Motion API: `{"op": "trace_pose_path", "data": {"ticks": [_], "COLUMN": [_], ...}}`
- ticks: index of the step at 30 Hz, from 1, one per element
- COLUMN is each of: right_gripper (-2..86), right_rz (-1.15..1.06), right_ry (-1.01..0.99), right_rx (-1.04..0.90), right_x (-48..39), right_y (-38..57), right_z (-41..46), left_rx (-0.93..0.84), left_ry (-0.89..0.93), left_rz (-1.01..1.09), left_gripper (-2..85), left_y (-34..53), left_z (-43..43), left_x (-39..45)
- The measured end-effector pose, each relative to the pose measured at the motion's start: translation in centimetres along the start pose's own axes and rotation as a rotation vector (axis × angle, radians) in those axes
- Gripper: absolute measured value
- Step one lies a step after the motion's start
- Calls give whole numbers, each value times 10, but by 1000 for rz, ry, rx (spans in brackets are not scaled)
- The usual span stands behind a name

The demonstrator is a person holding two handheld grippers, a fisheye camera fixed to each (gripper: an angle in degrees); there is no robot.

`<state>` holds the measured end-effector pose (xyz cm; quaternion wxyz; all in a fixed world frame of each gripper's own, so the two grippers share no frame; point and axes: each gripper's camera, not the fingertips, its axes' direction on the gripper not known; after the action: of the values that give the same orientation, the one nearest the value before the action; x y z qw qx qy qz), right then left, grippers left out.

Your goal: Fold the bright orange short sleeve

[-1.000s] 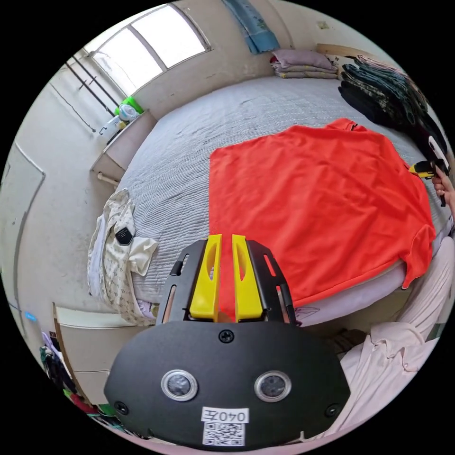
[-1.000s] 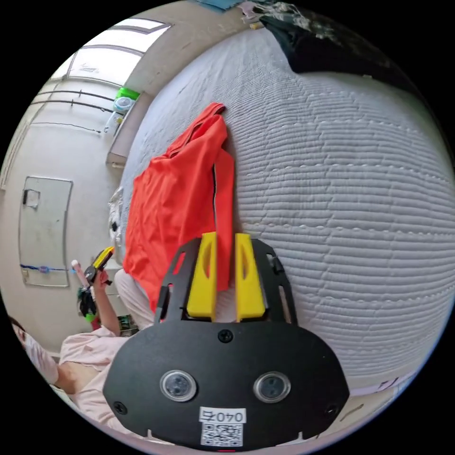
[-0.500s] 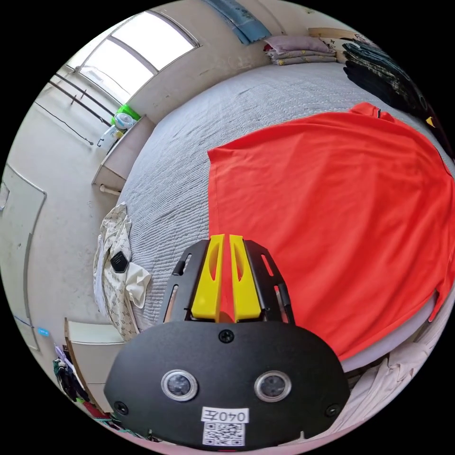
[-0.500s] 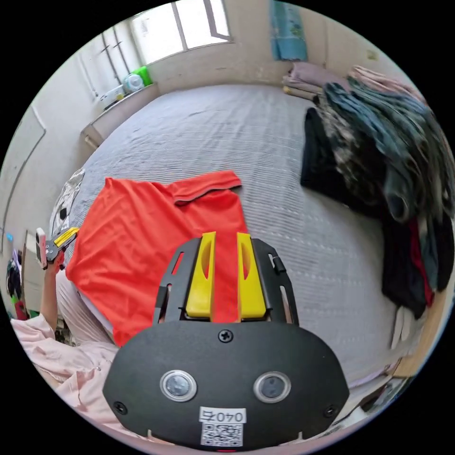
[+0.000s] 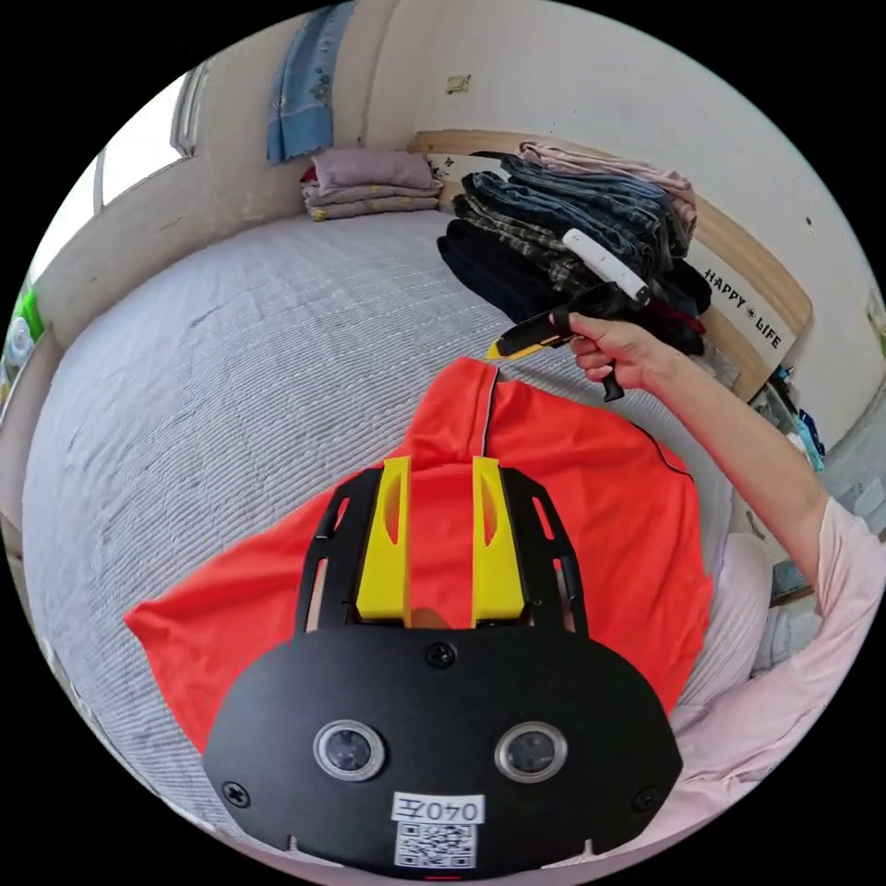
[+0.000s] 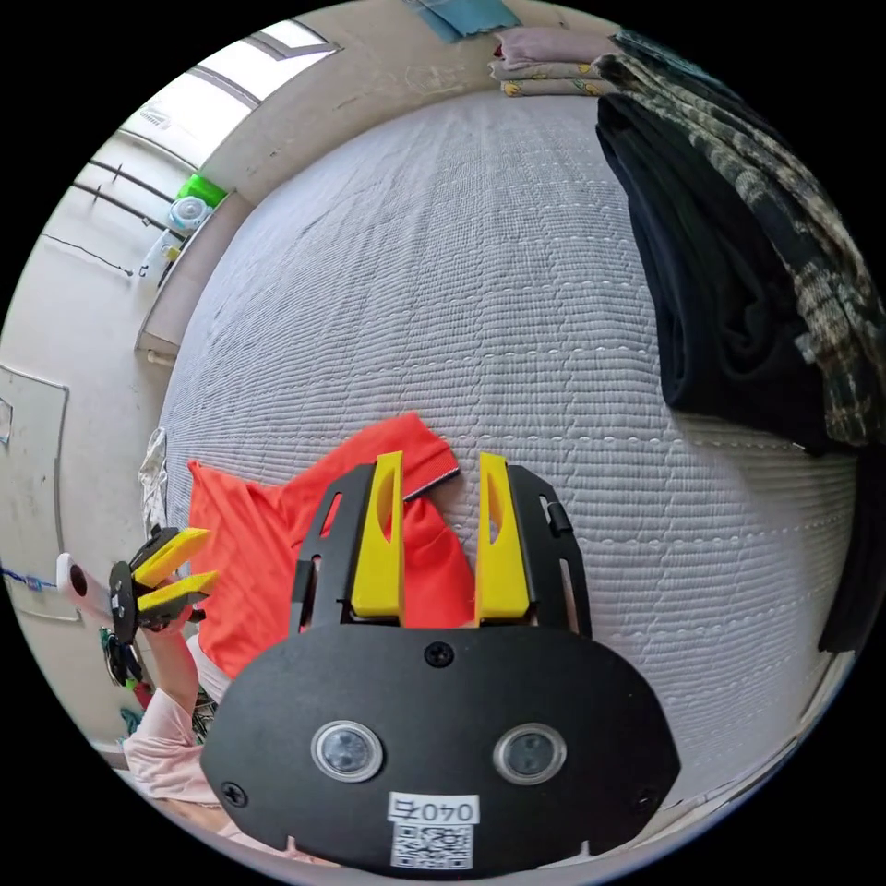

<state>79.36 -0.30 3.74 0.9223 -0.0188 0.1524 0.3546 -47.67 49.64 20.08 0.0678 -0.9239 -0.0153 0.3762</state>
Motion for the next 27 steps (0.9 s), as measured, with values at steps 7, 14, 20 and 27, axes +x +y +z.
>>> {"op": "trace_pose_path", "data": {"ticks": [7,14,20,27], "right_gripper": [1,-9,2,114], "right_rz": [-91,-143,-73,-99], "right_ry": [22,-176,-177,72], "right_rx": [-85,82,151,95], "right_x": [-8,-21,-38,-61], "right_y": [-36,-82,-143,-159], "right_z": [11,-45,-50,-23], "left_rx": [-321,-84,-13,-105], "left_ry": [-314,-289,-226,-256], "left_rz": [329,88,-162,-359], "left_gripper": [-1,-8,-2,48], "left_y": [-46,-106,-163,-133], "left_z": [104,35,32,66], "left_x": [63,-18,-114,-179]}}
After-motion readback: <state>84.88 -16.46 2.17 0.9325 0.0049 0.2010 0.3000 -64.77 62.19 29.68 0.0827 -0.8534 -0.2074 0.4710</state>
